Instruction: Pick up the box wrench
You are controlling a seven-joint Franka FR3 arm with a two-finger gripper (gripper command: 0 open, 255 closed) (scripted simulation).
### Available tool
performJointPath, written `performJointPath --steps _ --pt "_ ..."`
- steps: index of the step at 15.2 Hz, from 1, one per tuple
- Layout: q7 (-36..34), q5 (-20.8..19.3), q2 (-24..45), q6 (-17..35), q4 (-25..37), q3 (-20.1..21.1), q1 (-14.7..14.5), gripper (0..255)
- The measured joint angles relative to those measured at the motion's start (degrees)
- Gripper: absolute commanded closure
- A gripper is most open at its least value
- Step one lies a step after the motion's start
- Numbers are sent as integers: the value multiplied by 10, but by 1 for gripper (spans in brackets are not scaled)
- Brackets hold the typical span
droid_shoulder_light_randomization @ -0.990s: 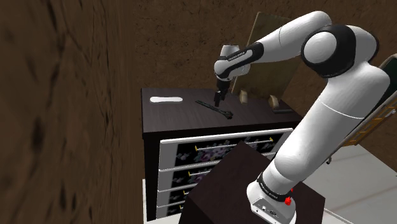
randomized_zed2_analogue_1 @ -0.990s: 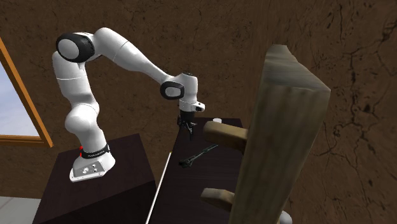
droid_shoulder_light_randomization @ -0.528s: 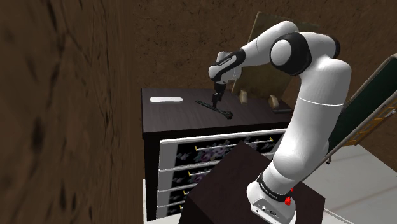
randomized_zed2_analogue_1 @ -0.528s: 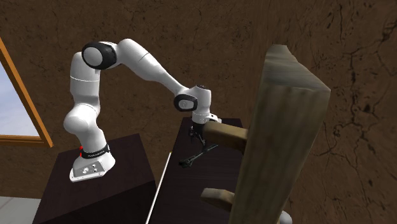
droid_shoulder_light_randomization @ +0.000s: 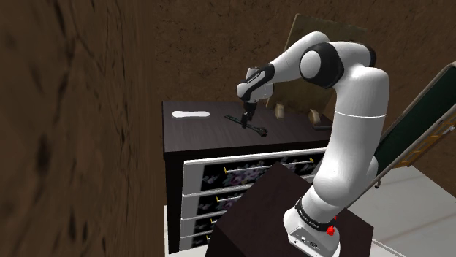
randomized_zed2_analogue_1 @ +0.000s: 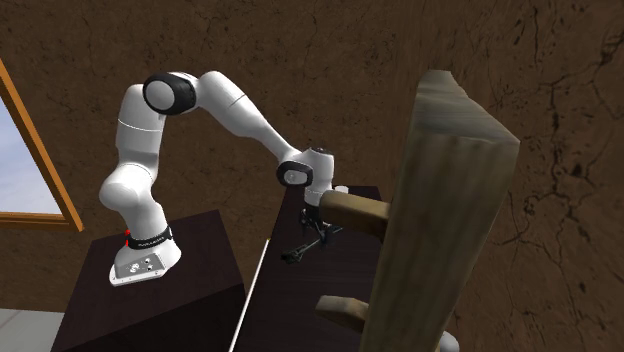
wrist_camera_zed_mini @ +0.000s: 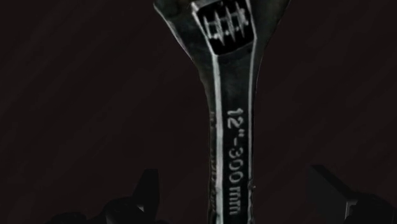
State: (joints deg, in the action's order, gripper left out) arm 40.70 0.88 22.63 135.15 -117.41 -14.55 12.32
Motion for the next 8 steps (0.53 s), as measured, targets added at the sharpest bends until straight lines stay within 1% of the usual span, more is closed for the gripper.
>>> performJointPath --steps 1,8 --pt "1 1 3 3 1 0 1 255" --pt "3 3 5 3 4 1 2 255"
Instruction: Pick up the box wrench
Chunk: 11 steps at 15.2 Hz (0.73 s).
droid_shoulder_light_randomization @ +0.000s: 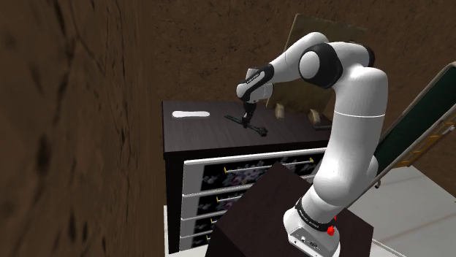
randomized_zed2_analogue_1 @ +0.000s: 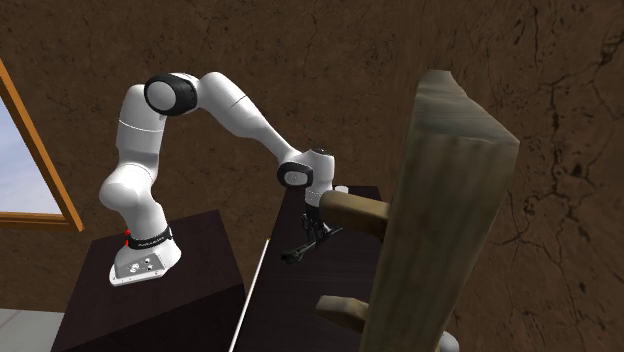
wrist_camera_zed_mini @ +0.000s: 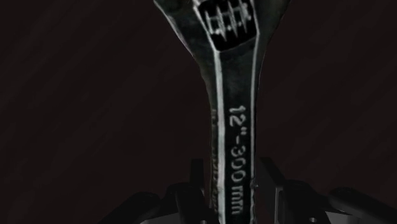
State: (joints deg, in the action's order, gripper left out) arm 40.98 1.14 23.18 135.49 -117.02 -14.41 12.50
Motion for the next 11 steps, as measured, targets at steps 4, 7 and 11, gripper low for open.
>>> performJointPath --steps 4,7,11 --pt "-1 -1 -3 -1 -2 -1 -1 255" --pt "-3 -5 -16 -17 -1 -3 -2 255" --pt "-5 -11 -37 -42 5 -6 -5 255"
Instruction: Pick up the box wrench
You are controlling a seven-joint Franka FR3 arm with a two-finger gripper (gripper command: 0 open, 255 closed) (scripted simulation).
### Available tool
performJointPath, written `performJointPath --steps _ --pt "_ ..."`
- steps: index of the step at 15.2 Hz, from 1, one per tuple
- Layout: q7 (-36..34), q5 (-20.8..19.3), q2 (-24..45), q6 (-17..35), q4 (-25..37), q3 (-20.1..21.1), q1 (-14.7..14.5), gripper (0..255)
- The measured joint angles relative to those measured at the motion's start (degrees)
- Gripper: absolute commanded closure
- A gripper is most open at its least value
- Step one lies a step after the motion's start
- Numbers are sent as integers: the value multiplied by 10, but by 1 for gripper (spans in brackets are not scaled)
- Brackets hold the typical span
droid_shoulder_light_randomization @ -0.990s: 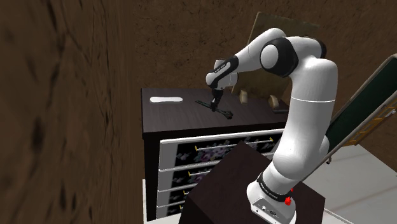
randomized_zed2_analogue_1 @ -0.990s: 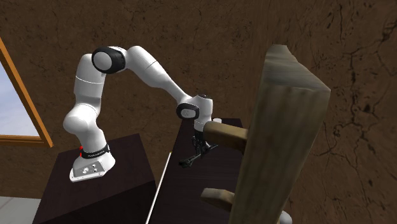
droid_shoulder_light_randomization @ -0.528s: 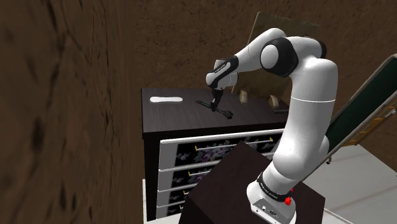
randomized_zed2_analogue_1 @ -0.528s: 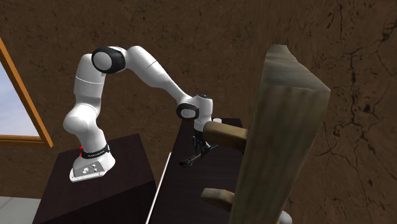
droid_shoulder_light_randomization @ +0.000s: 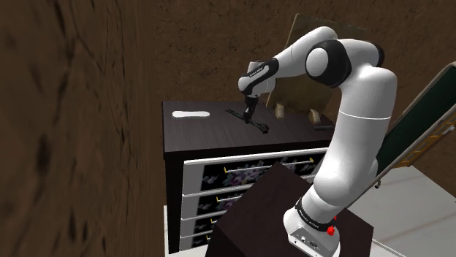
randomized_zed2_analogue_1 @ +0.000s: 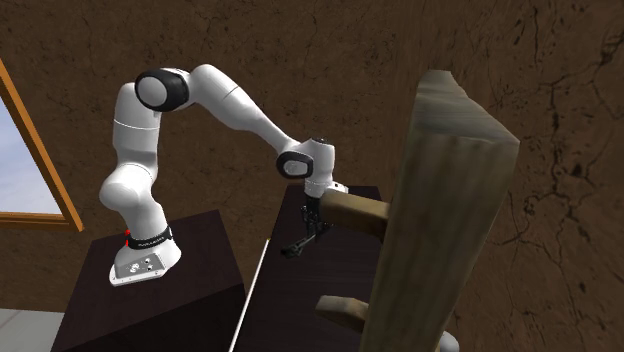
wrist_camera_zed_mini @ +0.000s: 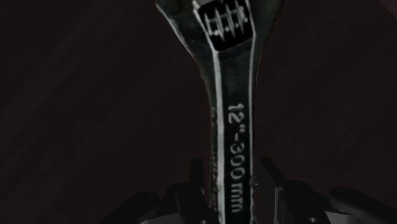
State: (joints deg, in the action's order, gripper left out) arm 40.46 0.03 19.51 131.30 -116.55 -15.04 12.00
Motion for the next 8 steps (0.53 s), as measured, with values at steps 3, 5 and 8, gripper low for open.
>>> performJointPath --steps 3,5,8 --pt "-1 -5 -17 -18 2 -2 -1 255" --pt "-3 -8 -28 -32 4 -4 -3 255" --pt "-3 -10 -37 -49 13 -5 -4 255"
